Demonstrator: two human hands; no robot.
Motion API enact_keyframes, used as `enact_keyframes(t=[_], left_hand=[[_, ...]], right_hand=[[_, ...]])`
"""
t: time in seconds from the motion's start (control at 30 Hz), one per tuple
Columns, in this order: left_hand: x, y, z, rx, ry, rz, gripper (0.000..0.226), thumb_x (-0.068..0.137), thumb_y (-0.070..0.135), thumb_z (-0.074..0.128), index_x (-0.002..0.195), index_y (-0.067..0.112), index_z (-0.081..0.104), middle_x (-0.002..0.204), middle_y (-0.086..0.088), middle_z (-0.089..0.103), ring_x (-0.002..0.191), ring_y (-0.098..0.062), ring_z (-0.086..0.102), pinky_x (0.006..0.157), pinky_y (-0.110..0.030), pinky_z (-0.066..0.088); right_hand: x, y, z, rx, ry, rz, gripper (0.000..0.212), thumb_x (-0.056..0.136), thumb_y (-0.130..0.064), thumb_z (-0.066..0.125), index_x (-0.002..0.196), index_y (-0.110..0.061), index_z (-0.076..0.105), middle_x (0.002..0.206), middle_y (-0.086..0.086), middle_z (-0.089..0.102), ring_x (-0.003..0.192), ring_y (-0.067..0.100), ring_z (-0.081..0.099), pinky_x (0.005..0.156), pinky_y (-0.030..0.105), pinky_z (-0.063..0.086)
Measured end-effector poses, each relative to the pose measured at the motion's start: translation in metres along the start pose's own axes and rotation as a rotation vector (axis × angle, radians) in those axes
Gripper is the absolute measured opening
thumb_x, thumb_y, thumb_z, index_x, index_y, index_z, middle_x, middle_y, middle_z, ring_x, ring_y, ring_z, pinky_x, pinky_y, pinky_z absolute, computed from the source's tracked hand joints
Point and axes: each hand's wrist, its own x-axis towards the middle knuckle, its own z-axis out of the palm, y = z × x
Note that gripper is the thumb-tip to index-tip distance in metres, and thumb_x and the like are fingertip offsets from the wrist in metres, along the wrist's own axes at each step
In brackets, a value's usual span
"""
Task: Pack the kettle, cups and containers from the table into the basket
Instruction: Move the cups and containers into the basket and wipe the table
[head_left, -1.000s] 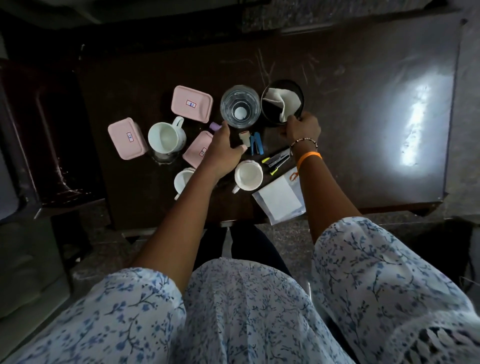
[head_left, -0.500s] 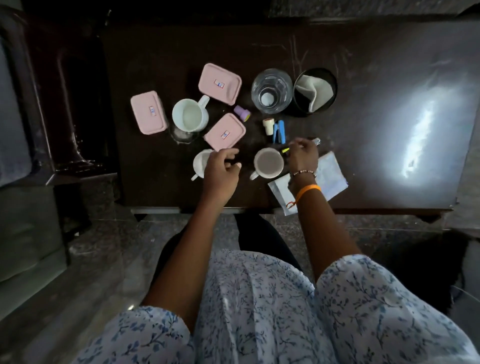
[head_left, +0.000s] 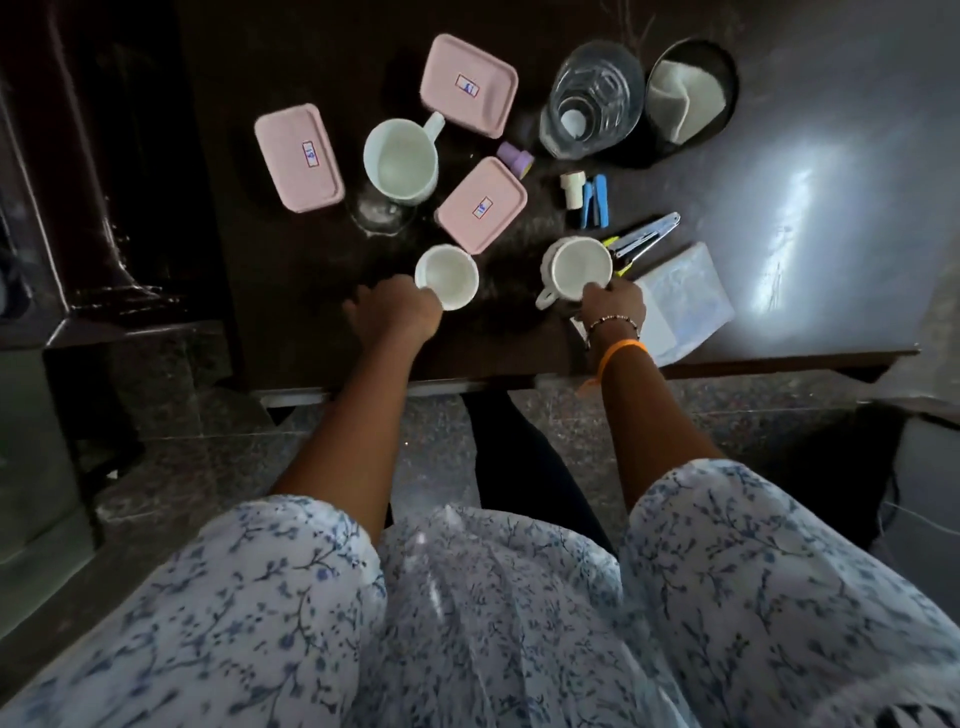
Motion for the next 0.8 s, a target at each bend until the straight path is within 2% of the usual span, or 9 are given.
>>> enact_keyframes(t=[0.17,0.27,0.33,0.4,0.6,0.63,0.7,0.73,0.8], left_hand=[[-0.017,-0.010,-0.013,-0.036,0.019,0.079,0.044,0.092,0.029,0.041,0.122,0.000,0.054,0.135,-0.018,0.050,0.127,-0.037,0.042,0.107,-0.043,0.028],[-0.041,-0.042,-0.031,-0.151,0.047,0.125,0.043,0.093,0.029,0.041,0.117,-0.001,0.058,0.129,-0.020,0.052,0.121,-0.038,0.047,0.101,-0.042,0.033],[-0.058,-0.071,-0.048,-0.238,0.107,0.137,0.040,0.092,0.027,0.040,0.109,-0.001,0.062,0.123,-0.021,0.054,0.115,-0.038,0.050,0.096,-0.041,0.035],[-0.074,-0.107,-0.068,-0.321,0.188,0.114,0.037,0.092,0.024,0.041,0.103,-0.003,0.063,0.118,-0.021,0.055,0.111,-0.038,0.050,0.093,-0.042,0.035],[-0.093,-0.225,-0.133,-0.571,0.437,0.013,0.033,0.092,0.016,0.044,0.100,-0.012,0.059,0.113,-0.031,0.055,0.104,-0.042,0.052,0.090,-0.048,0.040],[-0.091,-0.243,-0.143,-0.590,0.473,-0.015,0.034,0.092,0.016,0.044,0.100,-0.013,0.059,0.113,-0.032,0.055,0.104,-0.043,0.053,0.090,-0.048,0.040],[-0.084,-0.275,-0.162,-0.599,0.533,-0.093,0.035,0.092,0.017,0.044,0.101,-0.013,0.059,0.115,-0.033,0.055,0.106,-0.044,0.053,0.088,-0.047,0.037],[-0.079,-0.289,-0.169,-0.606,0.557,-0.129,0.035,0.092,0.018,0.044,0.102,-0.012,0.059,0.116,-0.033,0.055,0.107,-0.044,0.053,0.087,-0.046,0.038],[-0.067,-0.312,-0.182,-0.632,0.570,-0.175,0.037,0.092,0.018,0.043,0.104,-0.013,0.058,0.118,-0.033,0.055,0.108,-0.044,0.052,0.085,-0.045,0.038]], right_hand=[[-0.036,-0.012,0.002,0.021,0.072,-0.048,0.032,0.089,-0.015,0.050,0.110,0.005,0.062,0.116,0.026,0.063,0.111,0.038,0.056,0.088,0.037,0.044],[-0.073,-0.031,0.007,0.039,0.063,-0.147,0.031,0.088,-0.013,0.052,0.098,0.015,0.062,0.084,0.024,0.057,0.087,0.023,0.056,0.074,0.033,0.042],[-0.102,-0.049,0.014,0.062,0.025,-0.230,0.030,0.088,-0.012,0.054,0.091,0.017,0.061,0.077,0.016,0.050,0.079,0.018,0.047,0.061,0.024,0.028],[-0.135,-0.069,0.025,0.069,-0.025,-0.325,0.025,0.086,-0.010,0.055,0.087,0.014,0.063,0.073,0.018,0.051,0.077,0.018,0.047,0.056,0.023,0.022],[-0.229,-0.153,0.077,0.086,-0.283,-0.582,0.017,0.085,-0.002,0.052,0.072,0.003,0.063,0.078,0.031,0.063,0.059,0.023,0.051,0.064,0.041,0.045],[-0.243,-0.168,0.088,0.070,-0.308,-0.627,0.018,0.085,-0.004,0.052,0.072,0.001,0.063,0.075,0.030,0.064,0.060,0.021,0.055,0.063,0.040,0.047],[-0.270,-0.197,0.113,0.073,-0.367,-0.680,0.024,0.085,-0.005,0.052,0.063,-0.009,0.060,0.058,0.015,0.061,0.044,0.001,0.055,0.050,0.027,0.047],[-0.282,-0.210,0.127,0.088,-0.408,-0.689,0.029,0.085,-0.005,0.051,0.059,-0.016,0.056,0.054,0.006,0.057,0.035,-0.003,0.052,0.044,0.022,0.043],[-0.303,-0.235,0.155,0.097,-0.466,-0.706,0.033,0.085,-0.004,0.049,0.057,-0.020,0.054,0.053,0.002,0.056,0.030,-0.003,0.050,0.039,0.016,0.038]])
